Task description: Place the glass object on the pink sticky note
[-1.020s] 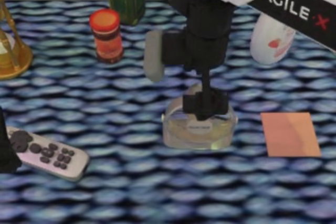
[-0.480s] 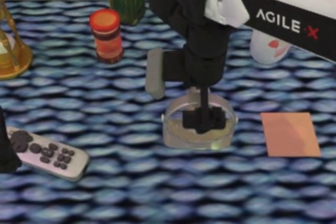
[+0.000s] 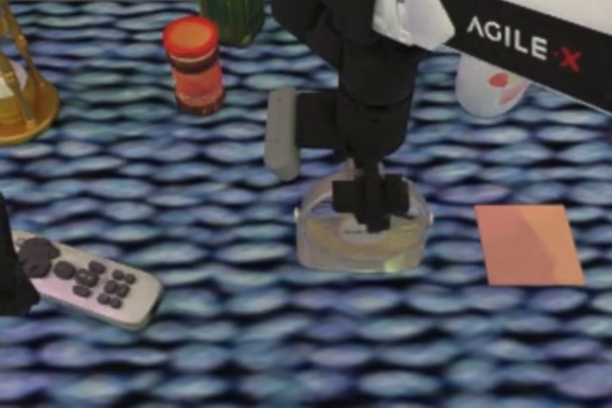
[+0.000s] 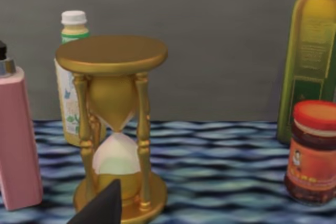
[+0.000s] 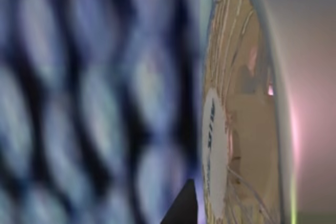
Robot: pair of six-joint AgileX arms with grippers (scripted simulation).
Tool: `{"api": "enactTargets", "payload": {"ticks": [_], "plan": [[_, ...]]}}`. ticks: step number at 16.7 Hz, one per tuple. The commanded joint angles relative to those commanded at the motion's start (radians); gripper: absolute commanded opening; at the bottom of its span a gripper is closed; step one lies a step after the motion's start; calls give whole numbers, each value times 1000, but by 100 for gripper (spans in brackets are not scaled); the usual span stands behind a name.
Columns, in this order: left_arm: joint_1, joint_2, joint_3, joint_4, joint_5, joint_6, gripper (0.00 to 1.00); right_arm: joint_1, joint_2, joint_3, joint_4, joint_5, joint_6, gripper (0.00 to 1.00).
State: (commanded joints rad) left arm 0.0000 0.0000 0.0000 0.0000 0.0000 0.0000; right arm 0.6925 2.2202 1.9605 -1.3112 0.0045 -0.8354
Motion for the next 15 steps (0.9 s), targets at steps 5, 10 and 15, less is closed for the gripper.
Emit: {"api": "enactTargets", "payload": {"ticks": [5,10,15], "plan": [[0,0,0,0,0,0,100,0,0,0,0,0,0,2],[0,0,0,0,0,0,100,0,0,0,0,0,0,0],[0,0,0,0,0,0,100,-1,1,4,-4,0,0,0]]}}
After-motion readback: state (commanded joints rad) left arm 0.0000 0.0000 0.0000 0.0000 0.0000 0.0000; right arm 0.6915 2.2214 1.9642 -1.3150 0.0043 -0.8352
